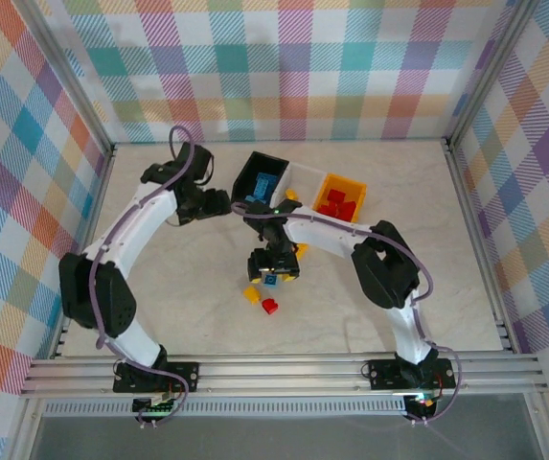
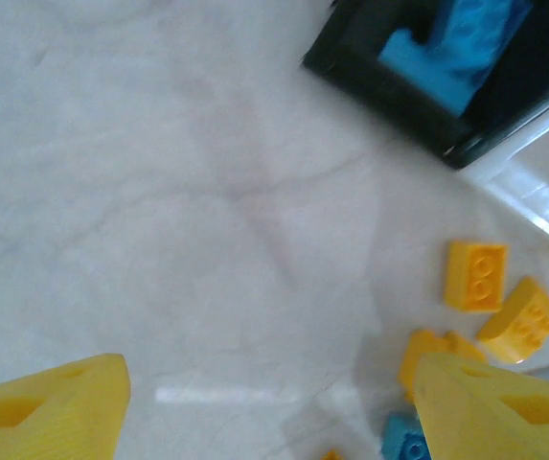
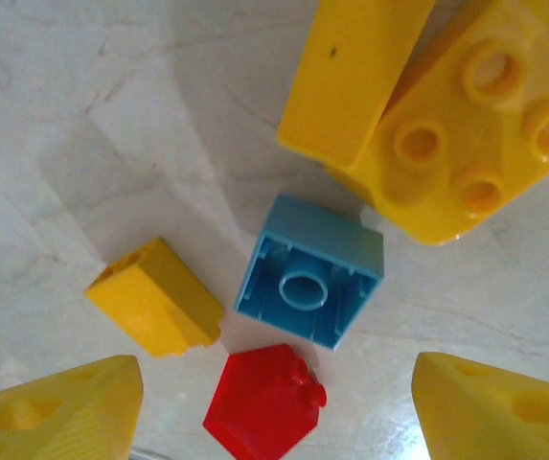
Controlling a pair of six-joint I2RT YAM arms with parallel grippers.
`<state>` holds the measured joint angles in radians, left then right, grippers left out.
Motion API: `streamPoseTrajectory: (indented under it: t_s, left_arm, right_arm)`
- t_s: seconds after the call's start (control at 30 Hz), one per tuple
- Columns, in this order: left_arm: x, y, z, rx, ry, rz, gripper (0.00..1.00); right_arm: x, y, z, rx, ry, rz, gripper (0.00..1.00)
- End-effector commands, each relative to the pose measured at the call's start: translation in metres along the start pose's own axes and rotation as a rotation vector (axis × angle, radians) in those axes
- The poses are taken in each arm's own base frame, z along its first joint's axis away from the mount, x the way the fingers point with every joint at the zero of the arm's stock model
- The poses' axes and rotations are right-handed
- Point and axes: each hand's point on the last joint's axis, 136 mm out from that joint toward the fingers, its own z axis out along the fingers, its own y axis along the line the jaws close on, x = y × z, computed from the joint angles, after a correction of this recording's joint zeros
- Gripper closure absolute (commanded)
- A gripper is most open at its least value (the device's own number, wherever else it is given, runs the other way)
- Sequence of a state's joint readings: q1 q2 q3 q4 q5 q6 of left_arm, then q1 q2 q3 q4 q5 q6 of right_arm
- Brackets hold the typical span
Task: Sort the legos into containers by color
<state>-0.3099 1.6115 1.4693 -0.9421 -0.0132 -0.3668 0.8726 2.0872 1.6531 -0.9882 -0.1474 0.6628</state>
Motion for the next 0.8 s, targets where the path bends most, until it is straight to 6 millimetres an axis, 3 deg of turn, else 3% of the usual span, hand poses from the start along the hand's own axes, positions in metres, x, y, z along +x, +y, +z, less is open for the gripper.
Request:
streamPoseTrajectory:
  t_s: [0.0, 0.33, 0.5, 0.63, 0.77]
  left_arm:
    - [0.014, 0.018, -0.01, -0.029, -0.01, 0.005, 0.21]
    - [0.04, 0.03, -0.013, -0.035, 0.02, 0.01, 0.2]
    - [0.047, 0.032, -0.009, -0.034, 0.041, 0.016, 0.19]
    - [0.051, 0.034, -0.007, -0.038, 0.048, 0.021, 0.18]
    - [0.06, 0.036, -0.001, -0.03, 0.064, 0.018, 0.18]
  right_arm:
    - [-0.002, -0.005, 0.009, 0.041, 0.019, 0.071, 0.27]
    - [-0.016, -0.01, 0.025, 0.095, 0.001, 0.081, 0.39]
    - [-0.02, -0.012, 0.027, 0.111, -0.007, 0.073, 0.54]
    - [-0.015, -0.014, 0.019, 0.112, -0.009, 0.064, 0.62]
    - [-0.009, -0.017, 0.003, 0.105, -0.034, 0.049, 0.78]
